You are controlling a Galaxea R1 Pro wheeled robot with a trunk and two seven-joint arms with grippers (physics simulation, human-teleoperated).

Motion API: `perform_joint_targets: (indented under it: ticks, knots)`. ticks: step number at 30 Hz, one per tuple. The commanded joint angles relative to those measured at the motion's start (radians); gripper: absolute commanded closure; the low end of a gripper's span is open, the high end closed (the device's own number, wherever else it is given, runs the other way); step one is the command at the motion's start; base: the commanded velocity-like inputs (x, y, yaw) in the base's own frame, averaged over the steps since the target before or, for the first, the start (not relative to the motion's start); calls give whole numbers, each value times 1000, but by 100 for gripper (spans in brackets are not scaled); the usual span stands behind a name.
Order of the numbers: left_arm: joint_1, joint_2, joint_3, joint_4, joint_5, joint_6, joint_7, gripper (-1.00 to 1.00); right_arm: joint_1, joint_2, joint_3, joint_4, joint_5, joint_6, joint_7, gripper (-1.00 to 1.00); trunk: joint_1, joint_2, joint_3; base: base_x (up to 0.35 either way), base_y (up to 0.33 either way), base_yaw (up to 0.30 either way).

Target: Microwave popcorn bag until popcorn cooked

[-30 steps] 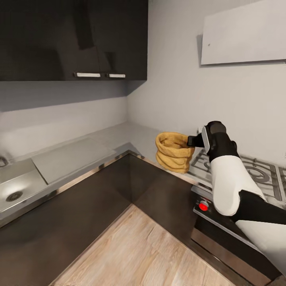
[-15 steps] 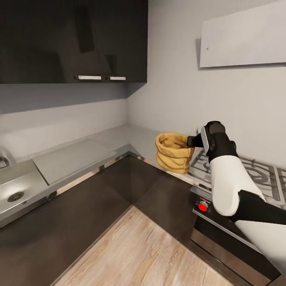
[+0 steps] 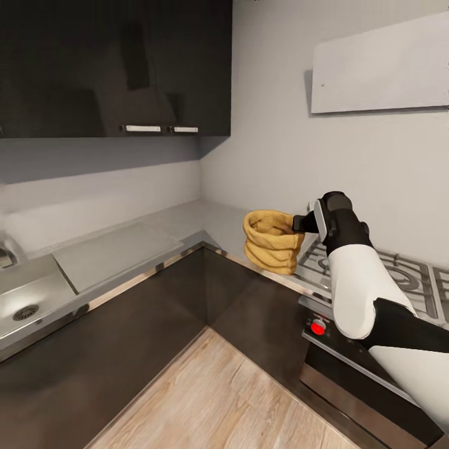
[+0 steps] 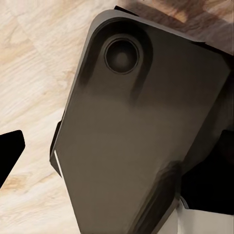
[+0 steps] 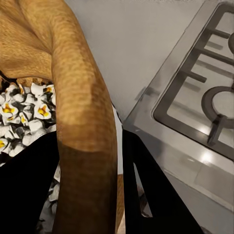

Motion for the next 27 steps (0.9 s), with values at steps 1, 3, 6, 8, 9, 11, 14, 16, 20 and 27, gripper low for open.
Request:
perform_joint_targets:
  ticks: [1,3,6,8,9,11,14,16,20,27]
  knots:
    - [0,0,7,-1,-1,-2,1,-100,0,1,-5,1,7,3,5,100,0,-1,1,0,0,0]
    - [0,0,8,-1,-1,-2,1,-100,1,2,-6,2,5,3,5,100,0,-1,4,0,0,0]
    - [0,1,7,-1,-1,-2,1,-100,28,2,-6,2,5,3,4,100,0,-1,9,0,0,0]
    - [0,1,7,-1,-1,-2,1,-100,38,2,-5,2,4,3,2,100,0,-1,12,0,0,0]
    - [0,1,7,-1,-1,-2,1,-100,40,3,-5,2,4,3,1,100,0,-1,14,0,0,0]
    - [0,1,7,-1,-1,-2,1,-100,44,2,-6,3,4,3,0,100,0,-1,17,0,0,0]
    - [0,1,7,-1,-1,-2,1,-100,67,2,-7,4,6,3,-1,100,0,-1,22,0,0,0]
    - [0,1,7,-1,-1,-2,1,-100,84,3,-6,4,4,3,-1,100,0,-1,25,0,0,0]
    - [0,1,8,-1,-1,-2,1,-100,92,3,-7,9,3,3,-1,100,0,-1,31,0,0,0]
    - [0,0,7,-1,-1,-1,1,-100,147,-5,-13,58,0,-75,2,100,0,-1,43,0,0,0]
